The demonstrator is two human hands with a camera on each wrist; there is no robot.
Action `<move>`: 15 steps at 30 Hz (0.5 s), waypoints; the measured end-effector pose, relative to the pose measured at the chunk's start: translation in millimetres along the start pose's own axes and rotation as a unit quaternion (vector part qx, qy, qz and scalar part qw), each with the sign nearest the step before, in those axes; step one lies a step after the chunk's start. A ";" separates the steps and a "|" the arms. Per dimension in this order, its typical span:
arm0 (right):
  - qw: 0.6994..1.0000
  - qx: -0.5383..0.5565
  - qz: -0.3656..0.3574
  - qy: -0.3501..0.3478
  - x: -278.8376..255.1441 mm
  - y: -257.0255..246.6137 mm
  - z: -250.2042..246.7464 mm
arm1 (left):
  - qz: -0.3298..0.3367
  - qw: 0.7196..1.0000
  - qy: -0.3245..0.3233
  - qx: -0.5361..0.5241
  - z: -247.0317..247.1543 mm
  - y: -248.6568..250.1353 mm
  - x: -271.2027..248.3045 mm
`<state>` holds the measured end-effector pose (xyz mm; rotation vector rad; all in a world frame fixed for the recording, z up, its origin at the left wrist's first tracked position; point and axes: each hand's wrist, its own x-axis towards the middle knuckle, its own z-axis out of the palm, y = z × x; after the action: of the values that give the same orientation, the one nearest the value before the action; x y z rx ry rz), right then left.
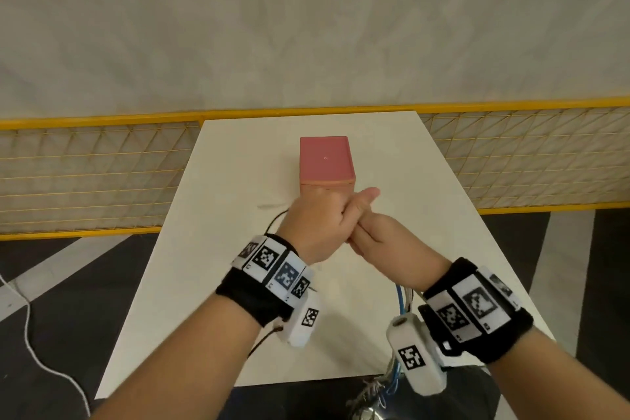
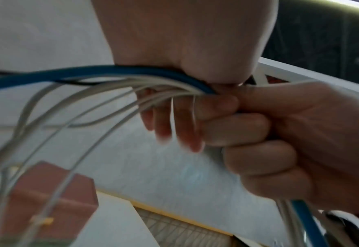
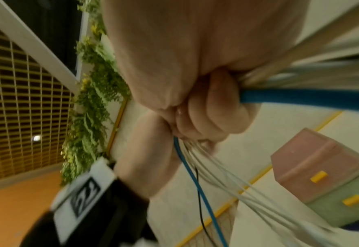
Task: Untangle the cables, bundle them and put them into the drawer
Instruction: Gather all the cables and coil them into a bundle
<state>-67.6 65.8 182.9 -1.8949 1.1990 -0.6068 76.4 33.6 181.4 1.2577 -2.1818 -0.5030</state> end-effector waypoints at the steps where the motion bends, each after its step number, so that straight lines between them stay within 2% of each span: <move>1: 1.000 -0.001 -0.001 -0.004 1.1 -3.7 -4.8 | -0.003 1.000 0.012 0.001 2.3 2.4 -1.7; 3: 0.999 0.022 0.008 -0.025 0.9 -5.3 -12.3 | 0.013 0.999 0.035 0.025 -0.8 1.2 -1.9; 5: 0.994 0.096 0.031 -0.049 -1.6 1.5 -16.2 | 0.018 0.996 0.067 0.061 -11.9 -3.0 3.4; 7: 0.985 0.151 0.060 -0.057 -7.6 10.4 -20.5 | -0.031 0.991 0.114 0.057 -24.8 -14.8 10.9; 10: 0.984 0.145 0.085 -0.062 -18.2 21.4 -28.2 | -0.099 0.979 0.172 0.038 -39.7 -36.6 15.4; 13: 0.985 0.132 0.081 -0.079 -20.4 21.8 -29.9 | -0.124 0.974 0.185 0.029 -36.0 -45.0 12.9; 15: 0.985 0.131 0.090 -0.063 -18.4 20.6 -29.3 | -0.153 0.971 0.183 0.005 -32.4 -49.0 12.7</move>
<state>-107.8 66.7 182.9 -1.5631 1.1341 -0.5109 124.3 -2.7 182.0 1.5651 -1.6975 -0.3441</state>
